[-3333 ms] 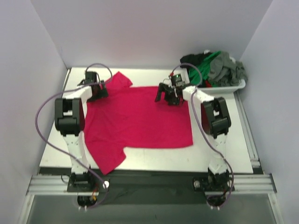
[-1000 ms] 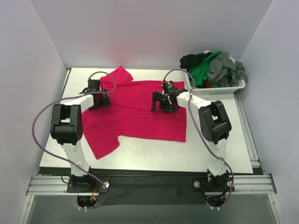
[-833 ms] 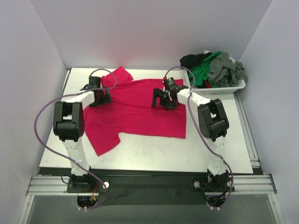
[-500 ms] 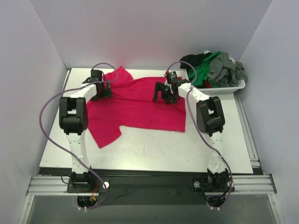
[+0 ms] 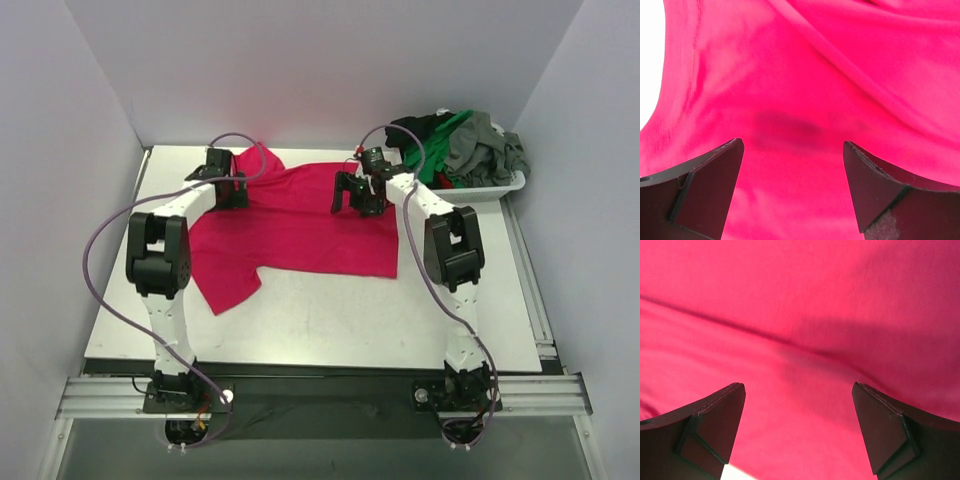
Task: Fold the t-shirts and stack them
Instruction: Flatten out the tshirt, then grap the side of the flattened tshirt closest away from the robot with both arms
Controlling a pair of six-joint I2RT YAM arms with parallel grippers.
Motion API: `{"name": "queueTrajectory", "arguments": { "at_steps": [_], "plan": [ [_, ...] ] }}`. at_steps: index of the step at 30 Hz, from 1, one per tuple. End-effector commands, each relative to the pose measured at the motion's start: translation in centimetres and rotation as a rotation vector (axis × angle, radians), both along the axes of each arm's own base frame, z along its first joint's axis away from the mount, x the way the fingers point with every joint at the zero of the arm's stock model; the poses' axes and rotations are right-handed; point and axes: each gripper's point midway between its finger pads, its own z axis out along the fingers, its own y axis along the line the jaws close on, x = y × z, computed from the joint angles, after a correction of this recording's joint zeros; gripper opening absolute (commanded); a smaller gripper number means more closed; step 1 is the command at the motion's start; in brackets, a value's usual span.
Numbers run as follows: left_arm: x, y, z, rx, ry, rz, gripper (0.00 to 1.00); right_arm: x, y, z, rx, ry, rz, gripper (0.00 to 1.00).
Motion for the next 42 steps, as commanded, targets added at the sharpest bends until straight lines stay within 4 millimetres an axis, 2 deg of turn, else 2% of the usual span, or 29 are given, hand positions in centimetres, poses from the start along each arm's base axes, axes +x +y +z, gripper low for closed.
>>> {"name": "queueTrajectory", "arguments": {
  "at_steps": [1, 2, 3, 5, 6, 7, 9, 10, 12, 14, 16, 17, 19, 20, 21, 23, 25, 27, 28, 31, 32, 34, 40, 42],
  "plan": [
    [0.2, -0.9, 7.4, 0.035, -0.188, 0.005, 0.92, -1.3, -0.4, 5.7, -0.002, -0.085, 0.03, 0.93],
    [0.0, -0.9, 8.0, 0.04, -0.211, 0.012, 0.92, -1.6, -0.4, 6.0, -0.004, -0.097, 0.036, 0.93],
    [-1.5, -1.0, 8.0, 0.039, -0.21, 0.008, 0.93, -2.3, -0.7, 6.4, -0.009, -0.099, 0.036, 0.93],
    [-2.5, -0.9, 8.3, 0.022, -0.233, 0.024, 0.93, -3.0, -0.7, 6.6, -0.023, -0.111, 0.038, 0.93],
    [-4.0, -0.6, 7.8, 0.025, -0.222, 0.028, 0.93, -3.5, -0.9, 7.3, -0.018, -0.123, 0.031, 0.93],
    [-4.6, -0.4, 7.8, 0.025, -0.224, 0.039, 0.92, -4.6, -1.2, 6.3, -0.031, -0.098, 0.033, 0.93],
    [-6.0, 0.3, 8.0, 0.039, -0.227, 0.062, 0.92, -5.4, -1.1, 7.0, -0.017, -0.125, 0.024, 0.93],
    [-7.3, 0.7, 6.8, 0.052, -0.196, 0.073, 0.91, -6.7, -1.6, 5.5, -0.027, -0.092, 0.023, 0.93],
    [-8.7, 1.3, 6.4, 0.077, -0.171, 0.092, 0.9, -7.3, -1.6, 6.1, -0.005, -0.118, 0.008, 0.92],
    [-10.8, 1.6, 4.7, 0.094, -0.115, 0.1, 0.88, -8.5, -2.2, 4.8, -0.007, -0.1, -0.002, 0.91],
    [-12.2, 1.7, 4.4, 0.094, -0.106, 0.122, 0.86, -9.3, -2.5, 4.9, -0.001, -0.108, -0.008, 0.9],
    [-13.8, 1.9, 3.0, 0.11, -0.073, 0.125, 0.85, -9.6, -2.6, 4.8, 0.0, -0.112, -0.009, 0.9],
    [-15.2, 1.8, 3.2, 0.097, -0.085, 0.152, 0.83, -10.7, -3.3, 4.1, -0.009, -0.101, -0.014, 0.89],
    [-16.7, 1.7, 2.0, 0.114, -0.059, 0.15, 0.82, -11.0, -3.6, 3.8, -0.014, -0.098, -0.016, 0.89],
    [-17.2, 1.4, 2.6, 0.095, -0.086, 0.169, 0.8, -11.5, -4.1, 3.4, -0.019, -0.091, -0.022, 0.89],
    [-18.7, 1.3, 2.4, 0.115, -0.089, 0.191, 0.78, -11.9, -4.5, 3.2, -0.02, -0.09, -0.026, 0.89],
    [-20.3, 0.4, 2.2, 0.103, -0.103, 0.207, 0.78, -12.2, -5.0, 3.1, -0.023, -0.089, -0.034, 0.88],
    [-21.8, 0.9, 2.3, 0.127, -0.118, 0.24, 0.77, -12.1, -4.9, 3.5, -0.012, -0.099, -0.035, 0.88],
    [-22.3, 0.6, 2.5, 0.099, -0.134, 0.298, 0.77, -12.3, -4.7, 3.5, -0.004, -0.096, -0.029, 0.88],
    [-24.1, 0.5, 2.5, 0.065, -0.155, 0.318, 0.76, -12.6, -4.9, 3.6, -0.004, -0.1, -0.026, 0.88],
    [-24.7, 0.9, 3.1, 0.066, -0.177, 0.336, 0.76, -12.5, -5.2, 3.6, -0.006, -0.104, -0.033, 0.88],
    [-26.2, 1.6, 2.8, 0.074, -0.182, 0.394, 0.74, -12.5, -5.6, 3.6, -0.012, -0.104, -0.042, 0.88],
    [-28.3, 1.9, 3.0, 0.045, -0.176, 0.496, 0.69, -12.2, -6.9, 3.6, -0.009, -0.102, -0.076, 0.88],
    [-28.7, 1.8, 2.0, 0.061, -0.125, 0.527, 0.65, -12.2, -7.1, 3.4, -0.009, -0.095, -0.082, 0.88]
  ]
}}
